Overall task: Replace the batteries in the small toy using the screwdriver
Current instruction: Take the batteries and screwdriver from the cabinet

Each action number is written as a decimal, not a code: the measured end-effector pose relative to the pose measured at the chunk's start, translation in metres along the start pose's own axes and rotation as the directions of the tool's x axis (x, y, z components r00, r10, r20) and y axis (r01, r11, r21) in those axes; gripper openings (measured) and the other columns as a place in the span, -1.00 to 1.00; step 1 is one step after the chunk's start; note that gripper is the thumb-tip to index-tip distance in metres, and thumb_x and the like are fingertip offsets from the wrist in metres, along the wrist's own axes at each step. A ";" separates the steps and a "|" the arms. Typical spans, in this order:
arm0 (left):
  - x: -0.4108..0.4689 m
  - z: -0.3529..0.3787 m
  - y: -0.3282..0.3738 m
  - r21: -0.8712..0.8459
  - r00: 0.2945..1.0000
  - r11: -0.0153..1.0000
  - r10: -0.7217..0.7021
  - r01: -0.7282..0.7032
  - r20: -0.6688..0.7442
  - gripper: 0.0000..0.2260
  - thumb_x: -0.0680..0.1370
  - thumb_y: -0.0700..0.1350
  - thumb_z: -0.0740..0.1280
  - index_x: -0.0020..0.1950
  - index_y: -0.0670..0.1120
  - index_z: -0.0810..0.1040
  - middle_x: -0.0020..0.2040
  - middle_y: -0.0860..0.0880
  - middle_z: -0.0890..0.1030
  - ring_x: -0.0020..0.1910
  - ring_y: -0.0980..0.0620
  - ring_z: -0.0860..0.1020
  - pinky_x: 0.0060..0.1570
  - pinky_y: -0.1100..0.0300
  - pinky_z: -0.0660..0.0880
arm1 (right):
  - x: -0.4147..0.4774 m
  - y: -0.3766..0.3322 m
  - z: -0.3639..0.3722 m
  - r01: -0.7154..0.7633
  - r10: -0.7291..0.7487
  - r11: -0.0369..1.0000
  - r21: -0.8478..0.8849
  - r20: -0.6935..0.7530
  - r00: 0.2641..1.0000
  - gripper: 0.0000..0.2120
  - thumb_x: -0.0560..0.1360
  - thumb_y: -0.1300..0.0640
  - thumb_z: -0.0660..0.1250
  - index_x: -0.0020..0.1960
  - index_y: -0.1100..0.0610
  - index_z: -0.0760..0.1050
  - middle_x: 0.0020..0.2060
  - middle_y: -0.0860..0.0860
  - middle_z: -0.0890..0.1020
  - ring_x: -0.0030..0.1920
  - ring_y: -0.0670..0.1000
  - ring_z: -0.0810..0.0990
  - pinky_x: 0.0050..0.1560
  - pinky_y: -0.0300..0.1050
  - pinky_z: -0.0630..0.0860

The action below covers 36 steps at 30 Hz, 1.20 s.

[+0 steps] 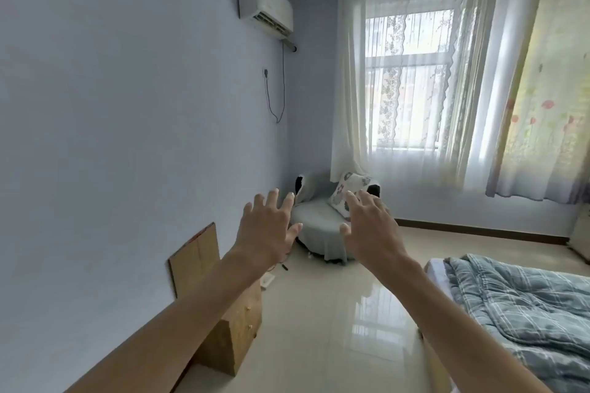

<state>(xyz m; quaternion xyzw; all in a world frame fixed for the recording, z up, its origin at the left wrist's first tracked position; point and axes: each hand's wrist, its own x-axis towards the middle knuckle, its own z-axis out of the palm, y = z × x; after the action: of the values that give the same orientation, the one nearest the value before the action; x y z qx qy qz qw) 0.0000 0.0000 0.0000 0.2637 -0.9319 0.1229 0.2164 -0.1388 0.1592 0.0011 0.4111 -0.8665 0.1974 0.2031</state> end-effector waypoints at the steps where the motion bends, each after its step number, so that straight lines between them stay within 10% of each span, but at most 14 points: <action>1: 0.007 0.006 -0.006 0.004 1.000 1.000 -0.014 0.014 0.011 -0.36 0.71 0.26 0.20 0.71 0.01 0.20 0.64 -0.15 0.31 0.52 -0.21 0.39 0.47 -0.11 0.44 | 0.008 -0.003 0.006 0.005 -0.005 1.000 0.015 0.001 1.000 -0.39 0.59 0.06 0.39 0.58 0.15 0.30 0.46 0.15 0.46 0.49 0.18 0.41 0.53 0.10 0.38; 36: 0.340 0.220 -0.264 0.218 0.925 0.901 -0.377 0.376 -0.042 -0.39 0.71 0.26 0.20 0.68 -0.02 0.27 0.64 -0.15 0.35 0.50 -0.20 0.45 0.41 -0.07 0.52 | 0.461 -0.126 0.300 0.324 -0.331 0.928 0.182 0.007 0.944 -0.40 0.67 -0.04 0.33 0.61 0.15 0.24 0.55 0.18 0.37 0.53 0.22 0.37 0.54 0.09 0.32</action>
<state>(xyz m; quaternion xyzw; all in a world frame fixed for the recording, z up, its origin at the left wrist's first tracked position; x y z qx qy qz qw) -0.1916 -0.4442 -0.0035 0.4613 -0.8440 0.1819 0.2046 -0.3628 -0.3590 0.0083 0.5701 -0.7683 0.2297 0.1790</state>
